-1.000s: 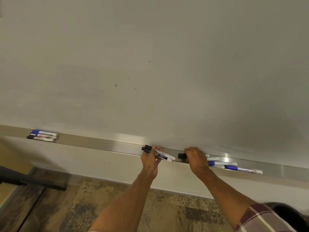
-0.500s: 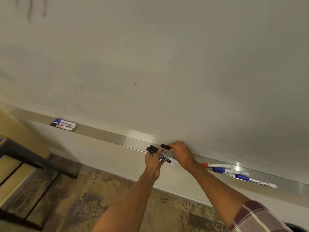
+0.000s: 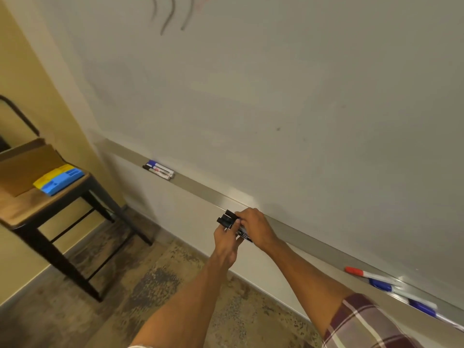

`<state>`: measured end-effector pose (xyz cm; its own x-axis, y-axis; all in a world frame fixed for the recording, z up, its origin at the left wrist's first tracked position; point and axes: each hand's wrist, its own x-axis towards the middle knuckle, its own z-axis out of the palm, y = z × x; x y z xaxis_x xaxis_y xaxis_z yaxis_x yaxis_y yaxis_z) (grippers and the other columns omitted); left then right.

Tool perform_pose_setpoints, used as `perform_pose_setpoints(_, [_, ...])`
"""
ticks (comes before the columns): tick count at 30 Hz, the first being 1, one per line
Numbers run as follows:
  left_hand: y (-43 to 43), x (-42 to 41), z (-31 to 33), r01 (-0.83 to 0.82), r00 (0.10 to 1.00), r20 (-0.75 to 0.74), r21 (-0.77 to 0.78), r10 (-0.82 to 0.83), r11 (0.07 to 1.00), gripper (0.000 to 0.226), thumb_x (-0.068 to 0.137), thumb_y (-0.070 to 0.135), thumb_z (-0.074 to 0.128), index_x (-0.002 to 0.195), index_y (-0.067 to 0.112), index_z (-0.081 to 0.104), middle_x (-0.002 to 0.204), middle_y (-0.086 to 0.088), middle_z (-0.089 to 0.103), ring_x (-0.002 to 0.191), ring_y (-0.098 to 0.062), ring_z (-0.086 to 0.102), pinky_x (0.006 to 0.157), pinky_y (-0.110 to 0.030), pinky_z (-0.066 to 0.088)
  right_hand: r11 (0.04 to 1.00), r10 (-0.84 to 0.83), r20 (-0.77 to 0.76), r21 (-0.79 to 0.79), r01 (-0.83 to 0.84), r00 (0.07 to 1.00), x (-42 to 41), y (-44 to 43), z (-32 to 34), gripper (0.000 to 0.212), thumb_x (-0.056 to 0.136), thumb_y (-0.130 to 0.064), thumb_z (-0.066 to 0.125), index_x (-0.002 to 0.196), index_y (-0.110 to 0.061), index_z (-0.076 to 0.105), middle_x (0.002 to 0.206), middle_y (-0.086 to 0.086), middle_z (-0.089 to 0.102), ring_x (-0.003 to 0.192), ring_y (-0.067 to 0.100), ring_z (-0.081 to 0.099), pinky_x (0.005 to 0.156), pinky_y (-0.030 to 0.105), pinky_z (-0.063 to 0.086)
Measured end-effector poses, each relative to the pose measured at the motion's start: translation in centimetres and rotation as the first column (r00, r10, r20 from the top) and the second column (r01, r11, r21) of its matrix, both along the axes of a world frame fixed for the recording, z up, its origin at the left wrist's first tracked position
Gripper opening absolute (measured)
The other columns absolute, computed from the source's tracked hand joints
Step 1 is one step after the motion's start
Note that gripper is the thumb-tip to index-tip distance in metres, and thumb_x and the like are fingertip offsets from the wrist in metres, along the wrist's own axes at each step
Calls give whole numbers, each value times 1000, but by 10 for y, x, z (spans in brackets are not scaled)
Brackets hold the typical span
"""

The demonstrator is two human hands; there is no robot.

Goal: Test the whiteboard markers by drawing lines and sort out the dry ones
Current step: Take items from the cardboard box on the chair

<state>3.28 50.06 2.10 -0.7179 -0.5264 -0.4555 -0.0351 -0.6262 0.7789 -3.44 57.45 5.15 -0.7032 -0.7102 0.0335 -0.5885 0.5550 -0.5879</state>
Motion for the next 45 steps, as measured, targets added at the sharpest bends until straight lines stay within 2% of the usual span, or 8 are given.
perform_pose_setpoints(6, [-73, 34, 5, -132, 991, 15, 7, 132, 991, 22, 93, 1, 60, 114, -4, 61, 104, -20, 66, 91, -28, 66, 76, -40, 59, 987, 158, -11, -40, -158, 987, 27, -74, 3, 28, 96, -7, 45, 115, -12, 65, 100, 6, 64, 91, 19, 56, 78, 30, 46])
perform_pose_setpoints(9, [-112, 53, 11, -192, 981, 29, 45, 191, 980, 17, 92, 1, 63, 108, -3, 61, 100, -19, 66, 86, -27, 66, 65, -33, 59, 996, 4, 57, -87, 1, 998, 38, -106, 1, 37, 100, -9, 39, 135, -14, 50, 121, 3, 60, 111, 17, 55, 93, 30, 46])
perform_pose_setpoints(15, [-201, 84, 33, -374, 927, 29, 107, 373, 921, 20, 91, 0, 62, 110, -5, 57, 93, -16, 66, 79, -25, 66, 51, -26, 57, 908, -297, 268, -217, 358, 917, 65, -169, -7, 23, 102, -22, 38, 102, -12, 58, 96, 6, 62, 87, 22, 57, 65, 14, 40])
perform_pose_setpoints(19, [-245, 96, 39, -392, 919, 17, 137, 394, 910, 26, 90, 1, 64, 115, -4, 58, 101, -17, 67, 82, -25, 68, 52, -26, 57, 825, -250, 650, -245, 509, 718, 91, -212, -11, 35, 102, -41, 29, 110, -15, 52, 113, 12, 61, 105, 27, 58, 93, 38, 49])
perform_pose_setpoints(23, [-276, 104, 37, -376, 926, 7, 136, 379, 917, 25, 90, 4, 65, 114, 0, 59, 104, -17, 69, 86, -24, 69, 57, -27, 58, 738, -56, 875, -288, 610, 480, 110, -253, -8, 58, 99, -49, 27, 143, -11, 30, 135, 15, 49, 124, 29, 50, 105, 43, 41])
perform_pose_setpoints(27, [-296, 99, 35, -363, 931, 0, 116, 365, 925, 21, 92, 5, 63, 112, 2, 60, 105, -15, 69, 93, -26, 69, 60, -28, 58, 697, 16, 914, -301, 651, 405, 107, -280, -6, 65, 96, -52, 30, 144, -9, 27, 135, 21, 49, 119, 28, 53, 100, 38, 45])
perform_pose_setpoints(35, [-324, 51, 31, -303, 952, -20, 103, 307, 947, 11, 93, 6, 61, 104, 4, 62, 103, -14, 70, 97, -28, 68, 66, -31, 57, 709, 16, 898, -319, 629, 439, 63, -304, -14, 59, 98, -47, 33, 139, -4, 37, 128, 18, 56, 116, 25, 57, 100, 35, 47])
perform_pose_setpoints(45, [-328, -19, 24, -239, 969, -31, 117, 244, 964, 28, 95, 3, 58, 122, -1, 58, 108, -15, 68, 96, -30, 67, 65, -32, 59, 613, 73, 919, -347, 710, 386, 4, -307, -22, 24, 101, -30, 39, 111, -15, 55, 116, 12, 62, 109, 20, 58, 105, 34, 38])
